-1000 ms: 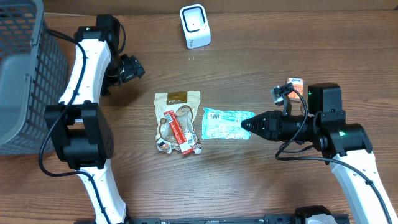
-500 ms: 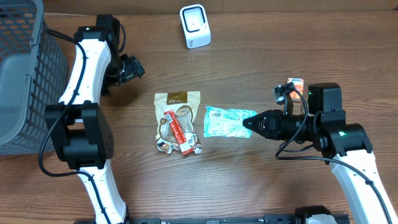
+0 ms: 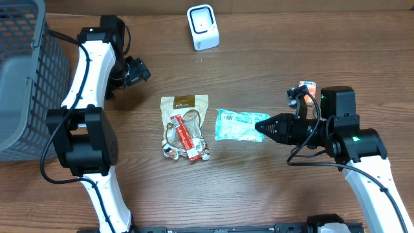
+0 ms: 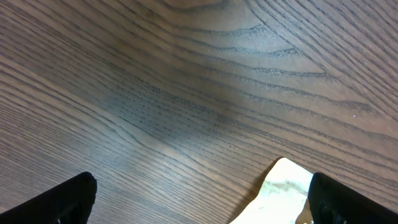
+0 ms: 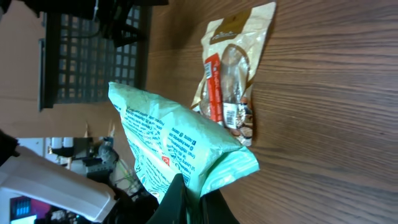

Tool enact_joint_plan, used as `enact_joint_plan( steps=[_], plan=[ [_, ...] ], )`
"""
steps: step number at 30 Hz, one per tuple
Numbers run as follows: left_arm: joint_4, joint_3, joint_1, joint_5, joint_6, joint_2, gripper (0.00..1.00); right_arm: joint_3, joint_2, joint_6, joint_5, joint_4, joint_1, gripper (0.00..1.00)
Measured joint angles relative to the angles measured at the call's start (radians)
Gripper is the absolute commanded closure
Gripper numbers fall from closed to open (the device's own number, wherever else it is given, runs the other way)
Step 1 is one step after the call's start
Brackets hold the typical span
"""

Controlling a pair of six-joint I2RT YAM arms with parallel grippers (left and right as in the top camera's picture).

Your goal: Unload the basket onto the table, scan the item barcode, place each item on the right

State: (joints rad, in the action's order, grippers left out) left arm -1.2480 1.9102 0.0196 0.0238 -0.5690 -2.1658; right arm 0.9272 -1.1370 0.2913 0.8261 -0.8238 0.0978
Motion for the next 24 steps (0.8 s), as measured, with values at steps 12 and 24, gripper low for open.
enact_joint_plan(
  steps=[12, 24],
  plan=[
    [0.000, 0.000, 0.000, 0.000, 0.000, 0.000, 0.00, 0.000, 0.000, -0.003, -0.041, 0.000, 0.000, 0.96],
    [0.000, 0.000, 0.000, 0.000, 0.000, 0.000, 0.00, 0.000, 0.000, -0.003, -0.056, -0.012, 0.000, 0.96]
  ],
)
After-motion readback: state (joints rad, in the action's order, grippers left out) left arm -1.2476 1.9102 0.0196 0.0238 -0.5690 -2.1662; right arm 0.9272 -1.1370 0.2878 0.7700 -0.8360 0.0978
